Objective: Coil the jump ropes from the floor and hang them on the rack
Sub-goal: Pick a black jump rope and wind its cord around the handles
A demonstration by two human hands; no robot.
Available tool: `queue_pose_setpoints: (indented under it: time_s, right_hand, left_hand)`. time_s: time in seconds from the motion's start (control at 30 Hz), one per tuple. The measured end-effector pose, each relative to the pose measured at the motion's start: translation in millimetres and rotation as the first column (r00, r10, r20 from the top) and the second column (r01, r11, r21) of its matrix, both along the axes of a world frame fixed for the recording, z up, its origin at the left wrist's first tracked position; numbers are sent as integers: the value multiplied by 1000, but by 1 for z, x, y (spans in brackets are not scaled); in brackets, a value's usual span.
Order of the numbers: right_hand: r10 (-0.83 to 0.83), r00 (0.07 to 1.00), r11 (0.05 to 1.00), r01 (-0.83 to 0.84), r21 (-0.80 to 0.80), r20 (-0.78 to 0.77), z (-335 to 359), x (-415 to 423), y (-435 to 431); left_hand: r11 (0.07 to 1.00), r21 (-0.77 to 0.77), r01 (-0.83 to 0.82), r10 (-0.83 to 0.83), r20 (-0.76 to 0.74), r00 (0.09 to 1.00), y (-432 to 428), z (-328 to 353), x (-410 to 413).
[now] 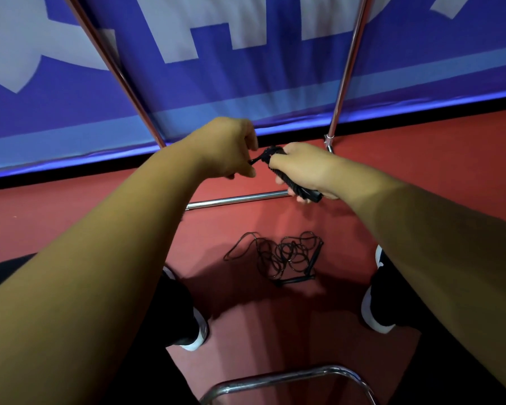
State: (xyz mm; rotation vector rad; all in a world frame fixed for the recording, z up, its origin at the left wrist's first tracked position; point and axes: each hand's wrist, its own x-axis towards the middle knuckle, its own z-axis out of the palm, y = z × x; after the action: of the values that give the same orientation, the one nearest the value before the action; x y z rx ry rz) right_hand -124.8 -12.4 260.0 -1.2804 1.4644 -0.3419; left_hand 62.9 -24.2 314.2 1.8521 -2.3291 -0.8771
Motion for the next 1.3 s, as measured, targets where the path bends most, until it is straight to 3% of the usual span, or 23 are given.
queue_pose_setpoints:
  time_s: [0.1,0.17,0.23,0.3,0.37,0.47,0.6,0.63,0.7,0.8,0.87,1.03,1.2,1.3]
  right_hand:
    - [12,1000,1000,-12,-19,24,3,5,2]
    - [-37,998,999,37,4,52,3,6,1]
    - [-94,991,994,89,56,92,4,5,0]
    - [-75,994,996,70,57,81,5,5,0]
    - [-16,998,1000,15,23,53,5,5,0]
    - [23,999,1000,-23,-15,42,6,6,-2]
    - [-14,999,1000,15,-13,46,5,1,-5]
    - [-30,997,1000,30,-6,68,4,-1,-5]
    - [-98,978,994,90,55,183,3,-4,-5]
    - [-180,932,975,125,186,315,8,-6,-2]
    - [-218,905,961,135,240,365,10,-4,0]
    - [-393,830,909,285,305,395,12,2,-5]
    - [-460,762,883,340,323,455,11,-3,-10]
    - [-465,757,885,405,227,460,13,-3,-13]
  left_hand:
    - [992,112,-62,47,133,990,2,-7,2]
    - [994,77,-82,69,160,985,0,-12,3]
    - [973,121,-195,207,-92,974,-3,-17,7]
    - [929,279,-243,349,-446,824,-3,-13,9]
    - [898,402,-182,412,-616,672,-3,-6,9]
    - [870,464,-167,466,-663,586,-5,0,4]
    - [782,587,-209,593,-600,537,-1,6,0]
    - [786,579,-218,589,-591,552,0,6,1]
    - [850,453,-270,501,-532,683,0,0,7]
    - [950,40,-309,310,-229,923,-4,-7,13]
    - [951,-154,-269,253,-117,961,-4,-8,11]
    - [919,-353,-177,116,-187,976,-1,-6,1]
    - [937,-329,-120,31,-265,964,3,1,-8]
    - [974,-46,-221,178,-440,880,1,6,-9]
